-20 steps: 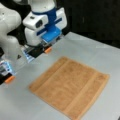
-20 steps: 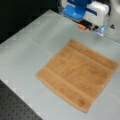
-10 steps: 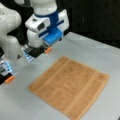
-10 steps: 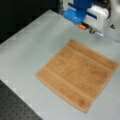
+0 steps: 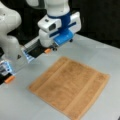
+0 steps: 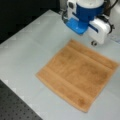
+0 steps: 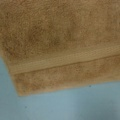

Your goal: Folding a towel twice

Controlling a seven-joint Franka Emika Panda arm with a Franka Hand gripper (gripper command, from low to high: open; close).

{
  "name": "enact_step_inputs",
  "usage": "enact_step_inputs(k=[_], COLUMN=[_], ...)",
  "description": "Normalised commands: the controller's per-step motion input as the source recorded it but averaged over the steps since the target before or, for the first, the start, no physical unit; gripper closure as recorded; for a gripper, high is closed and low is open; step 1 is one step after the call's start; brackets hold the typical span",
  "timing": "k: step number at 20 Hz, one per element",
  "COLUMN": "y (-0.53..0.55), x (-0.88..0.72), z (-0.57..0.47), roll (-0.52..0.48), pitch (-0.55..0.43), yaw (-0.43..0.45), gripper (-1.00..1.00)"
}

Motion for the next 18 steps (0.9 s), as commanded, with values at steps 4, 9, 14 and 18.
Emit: enact_step_inputs(k=[4,9,14,18], y=[0.33,0.33,0.26,0.25], x=[0.54,0.51,0.48,0.48], z=[0.01,-0.01,0.03,0.0], roll=[0.018,-0.078,-0.214,-0.227], pitch=[0.287,0.285,0.248,0.244], yaw=[-0.297,-0.198,-0.099,-0.028], gripper=[-1.0,-1.0,-1.0,-1.0])
